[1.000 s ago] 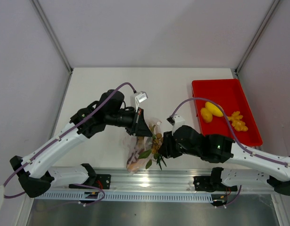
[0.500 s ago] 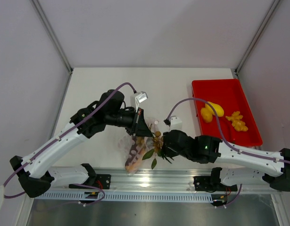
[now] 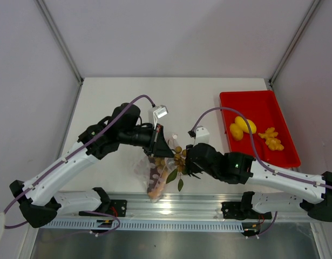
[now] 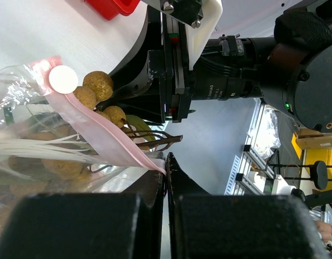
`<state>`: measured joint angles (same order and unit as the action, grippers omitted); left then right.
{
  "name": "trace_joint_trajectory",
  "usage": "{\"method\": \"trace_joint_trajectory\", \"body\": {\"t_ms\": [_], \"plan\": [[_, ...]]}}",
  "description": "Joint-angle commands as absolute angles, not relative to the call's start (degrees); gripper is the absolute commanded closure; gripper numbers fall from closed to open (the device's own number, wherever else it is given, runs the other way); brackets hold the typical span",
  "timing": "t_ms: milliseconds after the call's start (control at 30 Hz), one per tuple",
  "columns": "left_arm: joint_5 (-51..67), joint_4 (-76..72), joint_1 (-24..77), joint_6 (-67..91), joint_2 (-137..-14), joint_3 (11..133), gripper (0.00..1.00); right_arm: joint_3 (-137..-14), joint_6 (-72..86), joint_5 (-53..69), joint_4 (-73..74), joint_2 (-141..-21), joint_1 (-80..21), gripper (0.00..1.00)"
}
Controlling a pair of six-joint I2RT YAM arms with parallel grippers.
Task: Place the food in the zip-top bag and seal the zipper
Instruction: Adjust the zipper food storage bag at the center of the board.
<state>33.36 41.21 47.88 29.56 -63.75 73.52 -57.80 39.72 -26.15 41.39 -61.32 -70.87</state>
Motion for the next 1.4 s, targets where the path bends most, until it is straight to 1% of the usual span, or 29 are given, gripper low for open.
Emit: {"method": "trace_joint_trajectory", "body": {"t_ms": [0, 167, 267, 333, 367, 533, 667, 767, 800, 900, 933, 1000, 1067, 1100, 1133, 1200, 1267, 1367], "plan": [[35.8, 38.5, 48.2, 30.1, -62.0, 73.7, 0.99, -59.7, 36.6, -27.2, 37.2, -61.3, -70.6, 0.7], [36.1, 38.4, 48.2, 29.8, -62.1, 73.3, 0.99, -58.9, 34.3, -27.6, 34.0, -60.0, -70.2, 0.7], [36.1, 38.3, 48.2, 29.7, -62.0, 73.2, 0.99, -58.1, 33.0, -27.6, 33.0, -59.5, -69.4, 0.8], [36.2, 38.2, 48.2, 29.7, -62.1, 73.0, 1.0, -57.9, 33.6, -27.0, 33.7, -59.6, -67.9, 0.99], [36.3, 38.2, 48.2, 29.5, -62.1, 73.0, 0.99, -57.8, 33.5, -26.7, 33.9, -59.9, -67.5, 1.0], [34.8, 39.3, 48.2, 28.2, -62.3, 73.3, 0.99, -58.0, 33.4, -28.8, 37.1, -60.1, -67.2, 1.0], [31.5, 42.1, 48.2, 25.8, -62.3, 73.4, 0.99, -62.0, 33.4, -33.2, 42.9, -58.9, -67.2, 1.0], [31.4, 42.8, 48.2, 25.3, -61.7, 73.9, 1.0, -69.0, 32.7, -34.8, 47.2, -57.9, -68.0, 1.0], [31.9, 43.0, 48.1, 25.4, -61.6, 74.1, 0.99, -73.3, 32.0, -35.1, 48.2, -58.1, -69.0, 1.0], [37.0, 38.9, 48.1, 27.8, -59.0, 73.3, 1.0, -80.0, 32.0, -37.6, 51.3, -59.1, -72.8, 1.0], [37.4, 37.7, 48.1, 28.9, -57.8, 72.9, 0.99, -80.6, 32.1, -38.2, 51.2, -59.1, -74.0, 1.0], [35.8, 38.1, 48.1, 28.7, -57.3, 70.7, 1.0, -79.6, 31.8, -39.3, 49.4, -58.8, -75.4, 1.0], [32.4, 39.0, 47.7, 28.4, -58.0, 68.7, 0.99, -74.1, 31.2, -39.3, 45.6, -58.0, -74.3, 1.0], [31.7, 38.8, 47.6, 28.3, -58.5, 65.2, 0.99, -72.1, 31.1, -36.6, 44.6, -58.1, -72.6, 1.0], [31.2, 38.8, 47.4, 28.4, -59.0, 64.3, 0.99, -68.9, 31.2, -34.8, 43.0, -58.2, -68.4, 1.0], [29.5, 37.2, 46.7, 28.8, -60.1, 61.8, 0.99, -66.3, 30.2, -33.0, 40.3, -58.4, -65.7, 1.0], [29.0, 36.5, 46.1, 28.9, -60.7, 61.8, 0.99, -65.9, 28.5, -33.0, 39.6, -58.8, -63.7, 1.0], [28.7, 36.7, 45.8, 28.7, -61.8, 65.3, 0.99, -69.5, 25.7, -33.1, 40.0, -59.0, -64.6, 1.0]]}}
